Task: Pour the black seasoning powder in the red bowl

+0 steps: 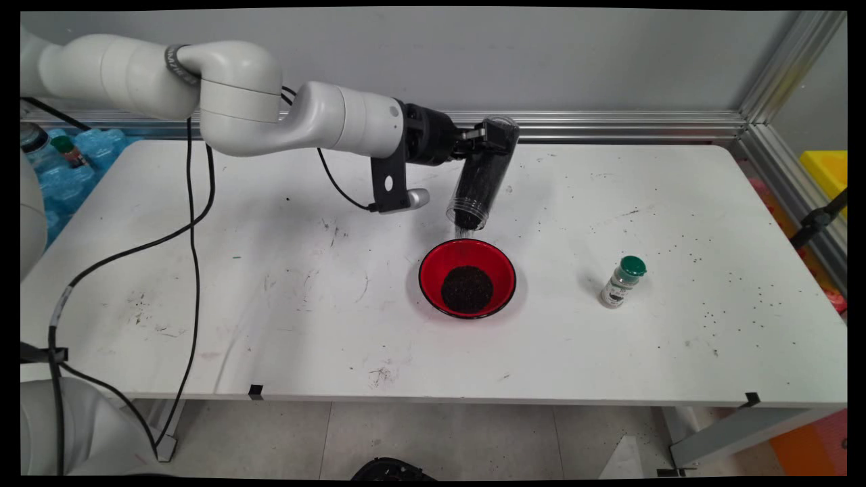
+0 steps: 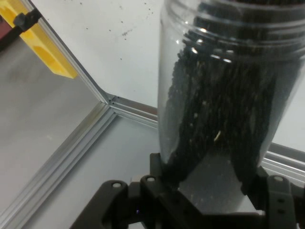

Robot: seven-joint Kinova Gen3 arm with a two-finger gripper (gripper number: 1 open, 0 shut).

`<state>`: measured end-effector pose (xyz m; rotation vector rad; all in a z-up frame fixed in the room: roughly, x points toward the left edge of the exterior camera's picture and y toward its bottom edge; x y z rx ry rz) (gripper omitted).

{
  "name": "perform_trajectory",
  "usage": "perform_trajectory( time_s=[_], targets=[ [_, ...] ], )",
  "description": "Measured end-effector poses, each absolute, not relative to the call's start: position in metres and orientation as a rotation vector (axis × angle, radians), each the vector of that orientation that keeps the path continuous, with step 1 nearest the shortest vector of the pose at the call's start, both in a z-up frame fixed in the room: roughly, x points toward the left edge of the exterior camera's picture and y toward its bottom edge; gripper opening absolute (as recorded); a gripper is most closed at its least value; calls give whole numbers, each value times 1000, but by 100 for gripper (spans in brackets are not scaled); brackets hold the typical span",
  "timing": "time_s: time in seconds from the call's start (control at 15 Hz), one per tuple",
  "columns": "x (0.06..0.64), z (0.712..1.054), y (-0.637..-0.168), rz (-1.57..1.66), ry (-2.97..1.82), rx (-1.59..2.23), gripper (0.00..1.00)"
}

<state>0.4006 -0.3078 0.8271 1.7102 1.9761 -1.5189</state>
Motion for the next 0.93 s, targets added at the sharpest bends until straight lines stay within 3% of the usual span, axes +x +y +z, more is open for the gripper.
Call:
perform_trajectory(
  time_s=[0.93],
  targets=[
    [399,830,-299,-1534,1935,1711,0]
  ],
)
